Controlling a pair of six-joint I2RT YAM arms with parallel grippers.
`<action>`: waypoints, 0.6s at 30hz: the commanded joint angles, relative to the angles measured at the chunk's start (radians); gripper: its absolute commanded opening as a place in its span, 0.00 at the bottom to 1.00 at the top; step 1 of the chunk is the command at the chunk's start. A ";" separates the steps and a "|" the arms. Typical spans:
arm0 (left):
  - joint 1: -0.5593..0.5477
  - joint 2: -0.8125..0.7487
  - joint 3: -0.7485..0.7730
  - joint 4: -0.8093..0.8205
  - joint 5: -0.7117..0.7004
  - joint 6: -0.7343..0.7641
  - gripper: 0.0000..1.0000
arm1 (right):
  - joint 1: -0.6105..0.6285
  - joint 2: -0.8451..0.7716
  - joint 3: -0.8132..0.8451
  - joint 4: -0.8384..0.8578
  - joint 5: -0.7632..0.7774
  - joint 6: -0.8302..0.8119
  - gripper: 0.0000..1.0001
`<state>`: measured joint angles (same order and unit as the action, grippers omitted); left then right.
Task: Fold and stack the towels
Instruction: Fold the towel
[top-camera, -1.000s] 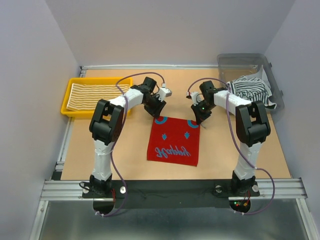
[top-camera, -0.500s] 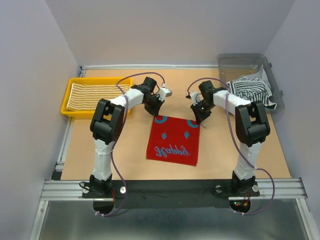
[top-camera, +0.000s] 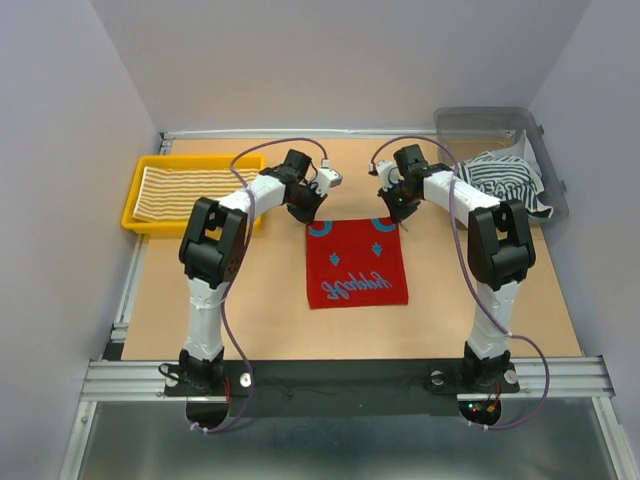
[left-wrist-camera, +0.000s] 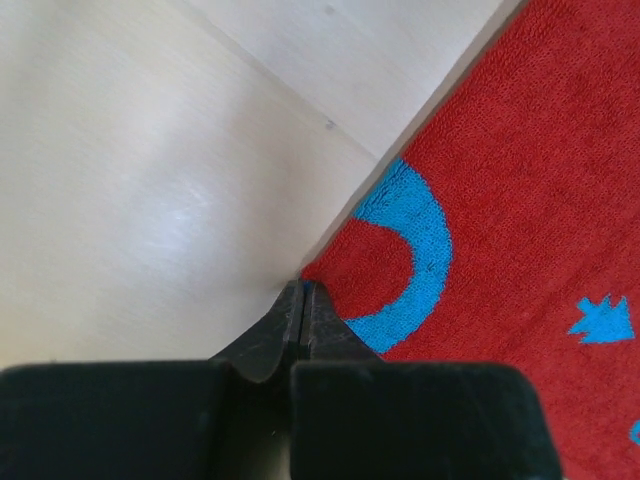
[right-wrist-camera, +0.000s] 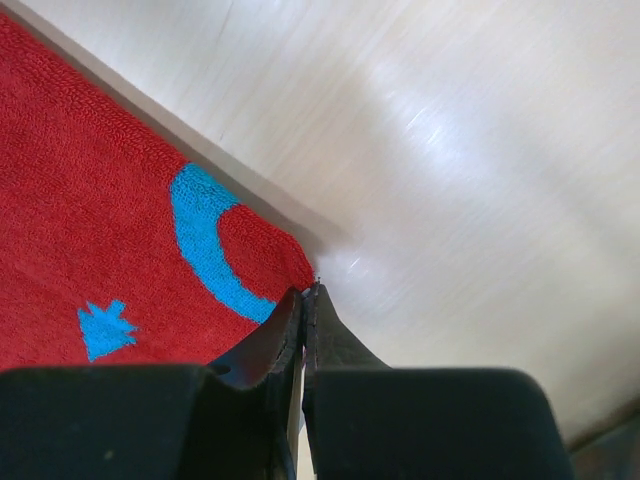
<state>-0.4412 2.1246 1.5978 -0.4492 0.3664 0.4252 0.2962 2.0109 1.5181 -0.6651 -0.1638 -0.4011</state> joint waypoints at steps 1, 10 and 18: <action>0.019 -0.126 -0.031 0.159 -0.098 -0.014 0.00 | 0.007 -0.034 0.053 0.130 0.066 -0.021 0.01; 0.021 -0.296 -0.217 0.365 -0.165 -0.094 0.00 | 0.024 -0.113 -0.059 0.243 0.127 0.002 0.01; 0.021 -0.400 -0.349 0.408 -0.146 -0.169 0.00 | 0.055 -0.248 -0.180 0.285 0.113 0.036 0.00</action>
<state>-0.4297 1.7962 1.2976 -0.0845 0.2317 0.3115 0.3408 1.8332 1.3682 -0.4397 -0.0734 -0.3889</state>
